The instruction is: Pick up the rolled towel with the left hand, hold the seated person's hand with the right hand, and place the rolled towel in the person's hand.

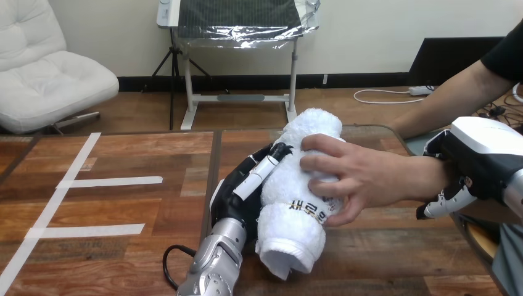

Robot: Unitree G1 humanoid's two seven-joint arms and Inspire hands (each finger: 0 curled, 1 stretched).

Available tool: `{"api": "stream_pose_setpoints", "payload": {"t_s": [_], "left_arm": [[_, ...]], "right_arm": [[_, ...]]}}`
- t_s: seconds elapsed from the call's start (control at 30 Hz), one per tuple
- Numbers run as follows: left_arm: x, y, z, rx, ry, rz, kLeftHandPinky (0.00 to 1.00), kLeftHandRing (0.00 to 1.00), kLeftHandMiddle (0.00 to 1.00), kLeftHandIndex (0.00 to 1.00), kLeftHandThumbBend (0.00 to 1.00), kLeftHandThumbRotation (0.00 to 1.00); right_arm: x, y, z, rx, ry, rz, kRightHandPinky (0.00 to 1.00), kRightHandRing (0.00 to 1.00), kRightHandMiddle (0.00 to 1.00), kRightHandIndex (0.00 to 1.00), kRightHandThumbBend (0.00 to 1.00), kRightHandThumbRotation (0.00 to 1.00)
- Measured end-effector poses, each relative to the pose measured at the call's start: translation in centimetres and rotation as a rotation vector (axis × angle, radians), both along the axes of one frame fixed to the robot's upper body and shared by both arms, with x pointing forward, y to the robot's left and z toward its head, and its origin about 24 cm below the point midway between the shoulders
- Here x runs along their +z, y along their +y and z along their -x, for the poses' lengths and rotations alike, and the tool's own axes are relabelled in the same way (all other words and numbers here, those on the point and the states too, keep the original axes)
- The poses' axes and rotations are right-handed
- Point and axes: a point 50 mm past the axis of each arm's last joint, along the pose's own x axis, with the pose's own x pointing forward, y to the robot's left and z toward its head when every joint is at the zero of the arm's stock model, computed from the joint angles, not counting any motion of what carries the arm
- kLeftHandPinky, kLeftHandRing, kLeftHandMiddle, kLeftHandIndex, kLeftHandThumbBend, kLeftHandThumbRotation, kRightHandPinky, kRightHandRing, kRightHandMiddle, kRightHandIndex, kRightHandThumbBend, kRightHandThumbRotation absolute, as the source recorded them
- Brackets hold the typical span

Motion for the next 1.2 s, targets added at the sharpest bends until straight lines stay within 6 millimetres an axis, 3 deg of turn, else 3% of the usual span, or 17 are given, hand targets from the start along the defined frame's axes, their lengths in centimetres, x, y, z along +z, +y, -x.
{"api": "stream_pose_setpoints", "payload": {"t_s": [0.5,0.7,0.93,1.1,1.2], "left_arm": [[0.02,-0.05,0.00,-0.004,-0.003,0.005,0.23,0.34,0.43,0.50,0.65,0.02],[0.10,-0.11,0.00,-0.018,-0.016,0.016,0.27,0.38,0.49,0.56,0.62,0.09],[0.28,-0.20,-0.01,-0.040,-0.047,0.027,0.37,0.48,0.58,0.68,0.63,0.24],[0.42,-0.26,-0.02,-0.057,-0.069,0.038,0.53,0.63,0.70,0.80,0.65,0.31],[0.48,-0.29,-0.01,-0.068,-0.080,0.047,0.64,0.73,0.78,0.86,0.68,0.34]], "right_arm": [[0.00,-0.03,0.00,-0.003,0.000,-0.001,0.39,0.46,0.52,0.52,0.78,0.00],[-0.01,-0.04,0.00,-0.004,0.001,-0.002,0.40,0.47,0.53,0.52,0.78,0.00],[0.05,-0.09,0.00,-0.007,-0.004,-0.005,0.39,0.45,0.52,0.52,0.78,0.00],[0.15,-0.16,-0.02,-0.010,-0.014,-0.008,0.38,0.44,0.51,0.54,0.79,0.00],[0.23,-0.21,-0.02,-0.013,-0.021,-0.009,0.42,0.49,0.56,0.58,0.81,0.00]]}}
